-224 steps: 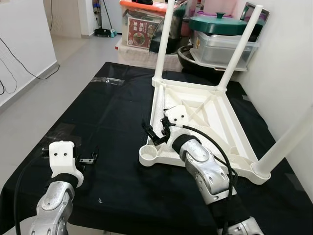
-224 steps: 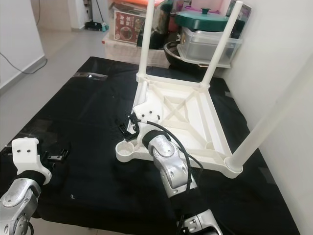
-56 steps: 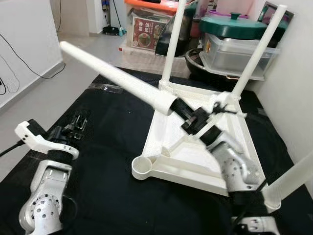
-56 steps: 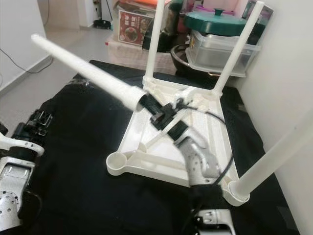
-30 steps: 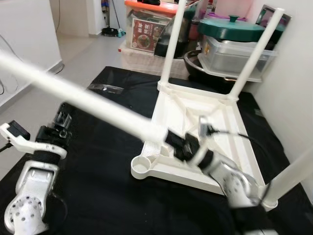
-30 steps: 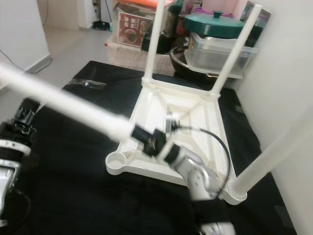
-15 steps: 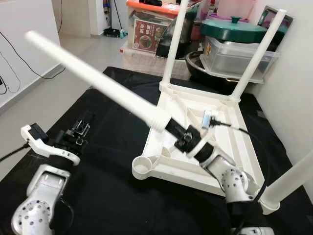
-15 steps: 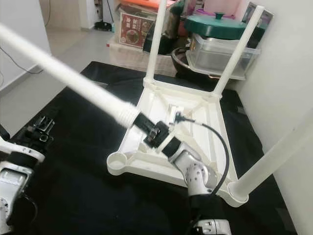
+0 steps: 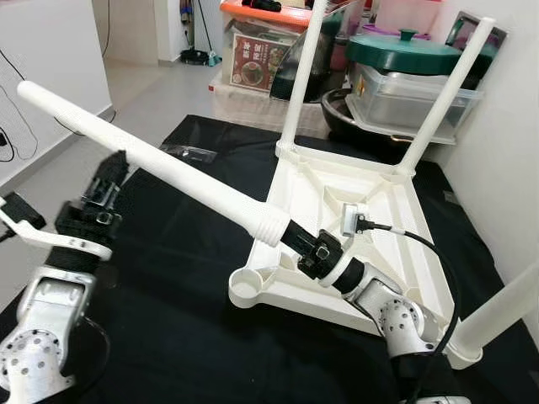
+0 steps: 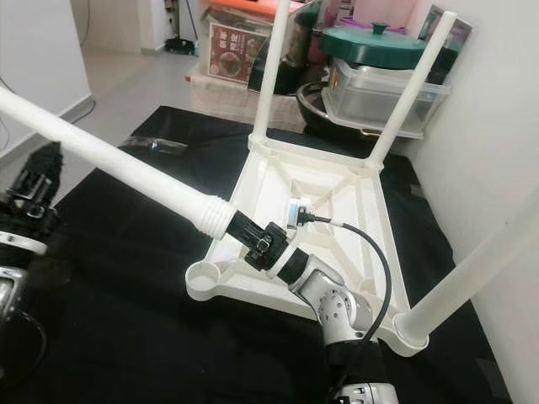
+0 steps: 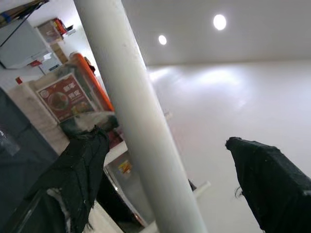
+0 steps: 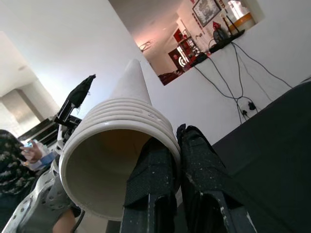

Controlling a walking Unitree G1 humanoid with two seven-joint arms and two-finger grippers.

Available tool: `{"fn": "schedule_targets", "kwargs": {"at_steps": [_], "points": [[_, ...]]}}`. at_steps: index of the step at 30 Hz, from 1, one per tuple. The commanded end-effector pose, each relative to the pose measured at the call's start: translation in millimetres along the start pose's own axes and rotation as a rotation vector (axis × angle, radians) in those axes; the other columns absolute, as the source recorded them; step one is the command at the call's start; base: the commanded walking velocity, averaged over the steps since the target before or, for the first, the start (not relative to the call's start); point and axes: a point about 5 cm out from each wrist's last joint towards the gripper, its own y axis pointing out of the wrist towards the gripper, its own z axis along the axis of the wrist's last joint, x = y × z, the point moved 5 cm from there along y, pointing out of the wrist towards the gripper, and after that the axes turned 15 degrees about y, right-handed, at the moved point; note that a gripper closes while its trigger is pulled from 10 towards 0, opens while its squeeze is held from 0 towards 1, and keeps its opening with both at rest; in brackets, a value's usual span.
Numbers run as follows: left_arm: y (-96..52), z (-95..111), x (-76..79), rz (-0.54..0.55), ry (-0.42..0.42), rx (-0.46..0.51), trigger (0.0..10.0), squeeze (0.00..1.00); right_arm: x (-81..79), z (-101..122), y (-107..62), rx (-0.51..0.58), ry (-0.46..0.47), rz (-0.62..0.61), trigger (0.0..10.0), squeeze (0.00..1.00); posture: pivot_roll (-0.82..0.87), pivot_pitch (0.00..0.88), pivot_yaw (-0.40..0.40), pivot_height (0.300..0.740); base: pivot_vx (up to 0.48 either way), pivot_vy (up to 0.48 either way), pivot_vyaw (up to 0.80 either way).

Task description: Building children table

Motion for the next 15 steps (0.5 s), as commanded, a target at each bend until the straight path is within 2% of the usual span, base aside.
{"fn": "schedule_targets", "kwargs": {"at_steps": [1, 7, 10, 13, 15], "points": [[1.7, 2, 3.3, -0.017, -0.008, 0.005, 10.0, 0.0, 0.2, -1, -1.3, -0.007, -0.005, 0.006, 0.0, 0.0, 0.17, 0.0, -0.139, 0.74, 0.0, 0.0, 0.0], [1.1, 2, -1.2, -0.002, -0.004, 0.006, 10.0, 0.0, -3.2, -1, -4.7, -0.013, 0.003, 0.029, 0.0, 0.0, 0.16, 0.0, -0.136, 0.74, 0.0, 0.0, 0.0], [-2.3, 5, -13.5, 0.04, 0.012, 0.002, 10.0, 0.0, -14.1, -13, -20.7, -0.124, -0.003, 0.1, 0.0, 0.0, 0.15, 0.0, -0.135, 0.74, 0.0, 0.0, 0.0], [-2.6, 7, -15.1, 0.045, 0.018, 0.003, 10.0, 0.0, -14.0, -15, -24.6, -0.153, -0.01, 0.102, 0.0, 0.0, 0.15, 0.0, -0.135, 0.74, 0.0, 0.0, 0.0], [-2.4, 10, -16.8, 0.05, 0.03, 0.005, 10.0, 0.0, -8.4, -18, -33.6, -0.224, -0.045, 0.084, 0.0, 0.0, 0.15, 0.0, -0.133, 0.74, 0.0, 0.0, 0.0]]}}
